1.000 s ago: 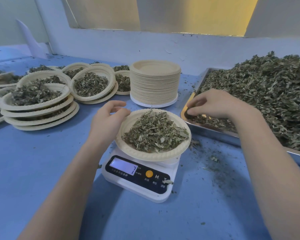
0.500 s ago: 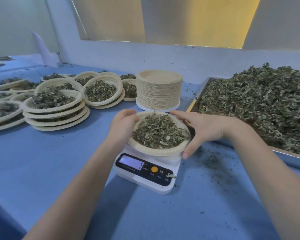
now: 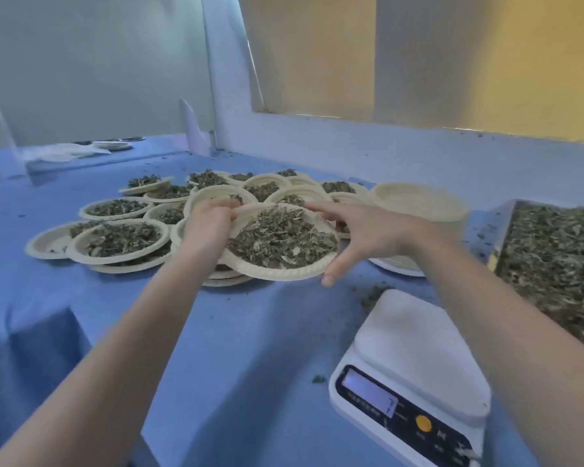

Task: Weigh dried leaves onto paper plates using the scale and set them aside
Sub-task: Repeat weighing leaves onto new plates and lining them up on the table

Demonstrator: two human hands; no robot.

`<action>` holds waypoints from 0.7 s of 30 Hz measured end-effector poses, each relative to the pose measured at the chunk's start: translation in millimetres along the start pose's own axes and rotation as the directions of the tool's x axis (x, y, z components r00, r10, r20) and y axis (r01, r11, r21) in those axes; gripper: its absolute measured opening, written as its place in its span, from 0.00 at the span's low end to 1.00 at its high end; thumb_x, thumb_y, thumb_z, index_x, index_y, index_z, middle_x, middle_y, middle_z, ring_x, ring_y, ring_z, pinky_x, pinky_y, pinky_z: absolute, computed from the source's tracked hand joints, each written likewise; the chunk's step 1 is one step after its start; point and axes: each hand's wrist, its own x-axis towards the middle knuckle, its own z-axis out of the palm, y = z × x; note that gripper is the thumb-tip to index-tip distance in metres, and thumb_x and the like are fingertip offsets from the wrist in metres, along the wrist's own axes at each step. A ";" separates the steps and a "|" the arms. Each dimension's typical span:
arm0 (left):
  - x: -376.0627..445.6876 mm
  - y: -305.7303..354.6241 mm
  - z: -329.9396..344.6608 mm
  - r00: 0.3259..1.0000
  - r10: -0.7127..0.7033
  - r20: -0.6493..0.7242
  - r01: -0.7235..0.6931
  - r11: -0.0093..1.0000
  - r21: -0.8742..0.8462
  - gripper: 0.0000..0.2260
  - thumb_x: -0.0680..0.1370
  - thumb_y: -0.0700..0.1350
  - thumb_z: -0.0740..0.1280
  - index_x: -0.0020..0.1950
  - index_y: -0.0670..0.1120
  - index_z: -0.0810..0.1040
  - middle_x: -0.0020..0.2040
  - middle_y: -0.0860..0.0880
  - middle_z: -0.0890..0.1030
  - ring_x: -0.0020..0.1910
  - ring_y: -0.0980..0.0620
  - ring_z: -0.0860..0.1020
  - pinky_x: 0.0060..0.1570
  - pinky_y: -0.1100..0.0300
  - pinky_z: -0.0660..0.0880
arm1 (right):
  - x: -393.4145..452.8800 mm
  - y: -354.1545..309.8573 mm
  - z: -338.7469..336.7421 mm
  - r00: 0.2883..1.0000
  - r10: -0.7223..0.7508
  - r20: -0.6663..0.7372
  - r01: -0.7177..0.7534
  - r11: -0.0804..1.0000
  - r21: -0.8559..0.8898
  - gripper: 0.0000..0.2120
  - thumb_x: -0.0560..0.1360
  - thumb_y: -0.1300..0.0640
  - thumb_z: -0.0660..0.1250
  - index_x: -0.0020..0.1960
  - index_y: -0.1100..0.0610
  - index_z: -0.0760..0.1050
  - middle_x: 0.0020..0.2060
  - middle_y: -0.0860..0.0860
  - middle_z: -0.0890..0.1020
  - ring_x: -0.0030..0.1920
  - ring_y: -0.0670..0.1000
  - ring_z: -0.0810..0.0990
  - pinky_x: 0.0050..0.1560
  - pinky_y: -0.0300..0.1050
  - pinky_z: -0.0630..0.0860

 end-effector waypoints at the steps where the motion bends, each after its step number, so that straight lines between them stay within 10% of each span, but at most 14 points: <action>1: 14.6 -0.1 -9.2 1.000 -0.001 -0.023 0.001 1.000 0.014 0.16 0.76 0.35 0.57 0.57 0.46 0.80 0.56 0.47 0.79 0.52 0.49 0.74 0.48 0.60 0.66 | 18.8 -5.3 -0.1 1.000 -0.022 -0.004 0.022 1.000 -0.022 0.58 0.55 0.43 0.81 0.76 0.41 0.52 0.74 0.40 0.59 0.73 0.42 0.58 0.68 0.39 0.58; 10: 114.0 -29.4 -55.0 0.999 -0.014 -0.044 0.019 0.991 0.132 0.13 0.79 0.41 0.58 0.60 0.46 0.78 0.62 0.47 0.75 0.55 0.49 0.72 0.52 0.59 0.66 | 161.6 -22.6 17.4 0.993 -0.089 0.076 0.094 0.994 -0.052 0.56 0.58 0.43 0.80 0.76 0.41 0.49 0.75 0.42 0.60 0.72 0.45 0.61 0.58 0.35 0.57; 15: 132.4 -61.5 -52.7 1.000 -0.029 -0.001 0.028 0.982 0.186 0.05 0.80 0.42 0.57 0.50 0.46 0.73 0.52 0.48 0.73 0.51 0.50 0.69 0.51 0.56 0.65 | 190.8 -17.9 26.2 0.980 -0.053 0.194 0.076 0.991 -0.114 0.59 0.57 0.41 0.80 0.78 0.45 0.47 0.76 0.44 0.57 0.74 0.47 0.58 0.68 0.43 0.58; 21: 139.7 -83.9 -46.3 0.998 -0.051 -0.031 0.056 0.976 0.210 0.12 0.79 0.42 0.57 0.60 0.48 0.75 0.54 0.51 0.75 0.52 0.52 0.73 0.55 0.53 0.70 | 193.0 -9.3 32.3 0.973 -0.006 0.230 0.041 0.989 -0.146 0.65 0.49 0.35 0.76 0.78 0.45 0.46 0.76 0.44 0.56 0.75 0.48 0.56 0.71 0.45 0.56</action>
